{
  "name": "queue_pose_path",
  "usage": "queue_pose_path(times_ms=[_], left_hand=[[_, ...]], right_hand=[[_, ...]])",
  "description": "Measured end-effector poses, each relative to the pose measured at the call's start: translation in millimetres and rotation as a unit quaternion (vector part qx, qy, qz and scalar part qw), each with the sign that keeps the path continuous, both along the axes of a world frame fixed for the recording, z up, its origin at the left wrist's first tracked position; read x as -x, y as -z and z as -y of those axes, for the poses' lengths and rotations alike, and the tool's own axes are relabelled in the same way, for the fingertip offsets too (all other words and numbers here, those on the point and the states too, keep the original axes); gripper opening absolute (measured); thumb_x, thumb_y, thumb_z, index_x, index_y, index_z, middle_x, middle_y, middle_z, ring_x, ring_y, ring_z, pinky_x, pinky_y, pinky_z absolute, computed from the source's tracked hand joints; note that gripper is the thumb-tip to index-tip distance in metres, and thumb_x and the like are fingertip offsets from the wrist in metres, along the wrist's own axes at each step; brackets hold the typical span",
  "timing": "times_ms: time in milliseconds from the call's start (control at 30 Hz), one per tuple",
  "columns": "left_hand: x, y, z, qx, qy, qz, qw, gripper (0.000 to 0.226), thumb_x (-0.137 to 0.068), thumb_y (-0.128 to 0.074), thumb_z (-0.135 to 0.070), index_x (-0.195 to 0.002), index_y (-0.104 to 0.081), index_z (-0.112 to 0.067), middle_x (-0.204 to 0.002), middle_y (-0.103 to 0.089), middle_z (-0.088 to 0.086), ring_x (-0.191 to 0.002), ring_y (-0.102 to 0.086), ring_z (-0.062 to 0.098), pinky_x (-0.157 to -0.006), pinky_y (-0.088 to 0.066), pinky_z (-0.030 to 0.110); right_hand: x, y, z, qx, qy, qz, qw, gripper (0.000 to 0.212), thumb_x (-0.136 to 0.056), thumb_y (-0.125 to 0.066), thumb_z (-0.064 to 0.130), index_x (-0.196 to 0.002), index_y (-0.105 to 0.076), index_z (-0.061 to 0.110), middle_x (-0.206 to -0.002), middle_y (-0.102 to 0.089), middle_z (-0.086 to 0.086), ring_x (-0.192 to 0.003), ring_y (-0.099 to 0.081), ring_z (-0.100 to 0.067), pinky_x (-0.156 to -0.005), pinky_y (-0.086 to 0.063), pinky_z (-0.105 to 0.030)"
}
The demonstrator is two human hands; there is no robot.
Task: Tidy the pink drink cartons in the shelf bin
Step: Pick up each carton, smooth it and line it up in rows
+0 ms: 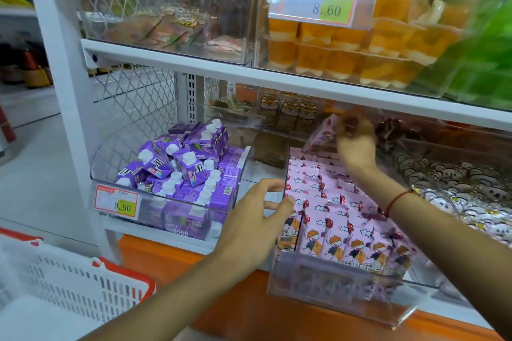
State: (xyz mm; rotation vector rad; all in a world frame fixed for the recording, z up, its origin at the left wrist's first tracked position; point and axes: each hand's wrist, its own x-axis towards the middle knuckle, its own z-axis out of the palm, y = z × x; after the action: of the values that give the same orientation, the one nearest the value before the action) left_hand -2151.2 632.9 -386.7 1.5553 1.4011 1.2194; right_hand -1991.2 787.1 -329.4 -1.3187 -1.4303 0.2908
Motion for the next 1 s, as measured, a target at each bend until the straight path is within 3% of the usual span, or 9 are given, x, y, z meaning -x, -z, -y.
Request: queue_pose_path(times_ms=[100,233,300,367,433,600,833,900,1000], left_hand=[[-1.3,-1.3,2.2,0.002,-0.019,-0.017,1.0,0.023,-0.093,-0.051,-0.044,-0.116,-0.049,-0.042,-0.11,-0.055,-0.024,-0.1,-0.053,-0.01,-0.085,-0.045,0.023],[-2.5,-10.8,6.6,-0.061,-0.066,-0.05,0.995,0.032,-0.092,-0.052,-0.044,-0.123,-0.046,-0.039,-0.107,-0.053,-0.022,-0.106,-0.055,0.003,-0.089,-0.041,0.028],[-4.5,-16.4,9.3,-0.133,-0.062,-0.068,0.987,0.038,-0.091,-0.056,-0.043,-0.127,-0.044,-0.038,-0.119,-0.049,-0.022,-0.115,-0.047,0.001,-0.092,-0.037,0.019],[-9.3,-21.2,15.1,-0.188,-0.029,-0.103,0.976,0.041,-0.089,-0.06,-0.045,-0.126,-0.043,-0.042,-0.123,-0.044,-0.029,-0.116,-0.041,-0.007,-0.091,-0.029,0.003],[-15.5,-23.4,21.0,-0.208,0.001,-0.141,0.968,0.045,-0.083,-0.063,-0.052,-0.124,-0.045,-0.046,-0.12,-0.044,-0.035,-0.116,-0.039,-0.014,-0.091,-0.026,-0.002],[-27.8,-24.9,27.4,-0.217,0.019,-0.177,0.96,0.039,-0.075,-0.065,-0.05,-0.112,-0.058,-0.041,-0.11,-0.058,-0.03,-0.096,-0.058,-0.003,-0.08,-0.05,0.028],[-33.5,-24.4,28.9,-0.224,0.003,-0.179,0.958,0.044,-0.069,-0.07,-0.053,-0.11,-0.057,-0.044,-0.103,-0.06,-0.035,-0.09,-0.06,-0.005,-0.076,-0.049,0.023],[-34.0,-22.7,27.0,-0.214,-0.008,-0.169,0.962,0.043,-0.073,-0.067,-0.052,-0.114,-0.056,-0.046,-0.105,-0.063,-0.033,-0.091,-0.061,-0.004,-0.079,-0.05,0.025],[-32.9,-20.0,24.2,-0.202,-0.004,-0.163,0.966,0.036,-0.087,-0.064,-0.043,-0.123,-0.058,-0.041,-0.111,-0.068,-0.02,-0.096,-0.062,0.002,-0.086,-0.049,0.03]], right_hand=[[-8.0,-1.5,33.1,-0.001,0.007,-0.141,0.99,0.016,-0.096,-0.055,0.018,-0.105,-0.058,0.006,-0.098,-0.065,-0.008,-0.084,-0.059,-0.013,-0.07,-0.046,-0.019],[-17.4,-2.3,85.1,0.059,-0.058,-0.297,0.951,0.011,-0.097,-0.054,0.016,-0.104,-0.052,0.009,-0.078,-0.058,-0.002,-0.065,-0.057,-0.009,-0.057,-0.049,-0.016],[-22.3,-1.5,109.2,0.088,-0.096,-0.334,0.934,0.011,-0.097,-0.053,0.011,-0.106,-0.052,0.006,-0.078,-0.057,-0.002,-0.064,-0.056,-0.007,-0.055,-0.05,-0.013],[-26.9,1.2,130.2,0.117,-0.124,-0.338,0.926,0.011,-0.096,-0.054,0.013,-0.105,-0.055,0.008,-0.081,-0.059,-0.002,-0.063,-0.058,-0.006,-0.059,-0.052,-0.014],[-31.8,3.7,145.8,0.135,-0.144,-0.342,0.919,0.004,-0.096,-0.055,0.014,-0.096,-0.058,0.012,-0.08,-0.06,-0.001,-0.059,-0.059,-0.004,-0.06,-0.052,-0.016],[-39.3,1.4,161.5,0.15,-0.193,-0.396,0.885,0.013,-0.096,-0.053,0.01,-0.084,-0.056,0.015,-0.072,-0.065,0.001,-0.065,-0.062,-0.011,-0.061,-0.053,-0.017],[-45.3,2.6,162.3,0.164,-0.198,-0.422,0.87,0.007,-0.095,-0.055,0.015,-0.093,-0.06,0.011,-0.076,-0.066,0.002,-0.07,-0.063,-0.009,-0.066,-0.055,-0.016],[-47.9,2.5,162.6,0.162,-0.227,-0.384,0.88,0.015,-0.093,-0.057,0.024,-0.1,-0.063,0.012,-0.086,-0.069,0.005,-0.079,-0.066,-0.005,-0.078,-0.055,-0.019],[-45.5,1.8,166.7,0.184,-0.302,-0.293,0.888,0.028,-0.086,-0.058,0.032,-0.106,-0.063,0.013,-0.11,-0.067,0.006,-0.107,-0.06,-0.005,-0.098,-0.045,-0.027]])
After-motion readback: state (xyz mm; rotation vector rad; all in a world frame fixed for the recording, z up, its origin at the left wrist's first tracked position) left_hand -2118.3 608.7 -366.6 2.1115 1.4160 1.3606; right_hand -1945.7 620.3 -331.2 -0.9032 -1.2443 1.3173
